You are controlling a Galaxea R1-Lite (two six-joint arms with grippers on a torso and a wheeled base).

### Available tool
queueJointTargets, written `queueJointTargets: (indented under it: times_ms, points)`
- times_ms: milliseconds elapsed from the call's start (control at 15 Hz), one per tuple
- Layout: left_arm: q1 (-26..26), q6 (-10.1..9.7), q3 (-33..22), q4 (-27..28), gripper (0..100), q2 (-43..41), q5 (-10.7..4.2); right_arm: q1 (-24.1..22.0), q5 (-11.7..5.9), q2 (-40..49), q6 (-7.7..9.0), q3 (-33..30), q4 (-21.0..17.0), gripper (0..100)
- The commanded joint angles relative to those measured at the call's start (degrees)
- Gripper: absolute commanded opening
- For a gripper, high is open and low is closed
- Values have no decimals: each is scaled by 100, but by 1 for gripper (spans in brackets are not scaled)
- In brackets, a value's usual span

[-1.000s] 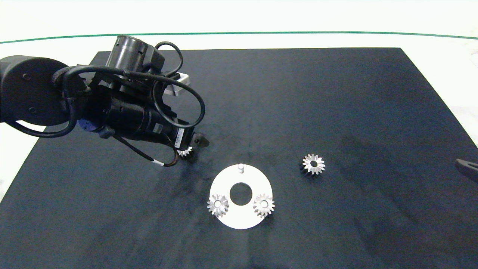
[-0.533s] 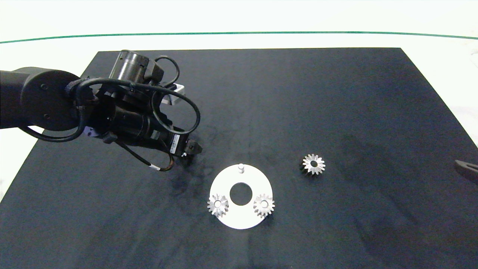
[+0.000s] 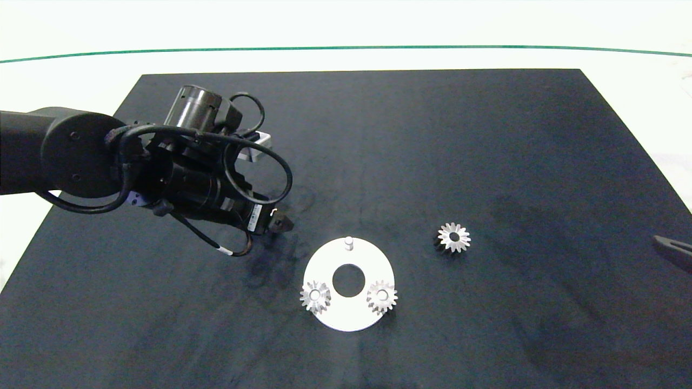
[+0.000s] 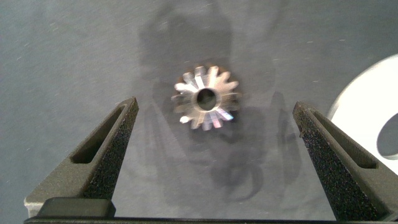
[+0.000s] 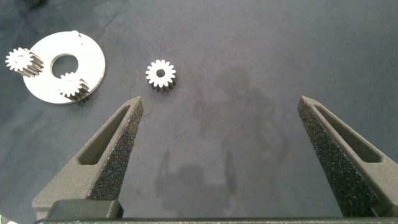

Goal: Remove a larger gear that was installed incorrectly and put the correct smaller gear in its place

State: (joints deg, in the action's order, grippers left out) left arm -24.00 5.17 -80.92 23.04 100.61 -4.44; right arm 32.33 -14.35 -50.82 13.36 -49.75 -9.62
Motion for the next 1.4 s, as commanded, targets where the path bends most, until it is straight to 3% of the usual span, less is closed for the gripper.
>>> queueJointTargets:
  times_ms: [67,467,1400]
  points:
    - [-69,-7,6,-45,100,55,-5,1,-7,-51,9,0,-5,100]
    - [-105,46,-178,-221,99,328,-31,1,-7,-42,9,36,4,100]
    - [-113,134,-126,-195,71,398,-66,10,-7,-33,9,44,4,100]
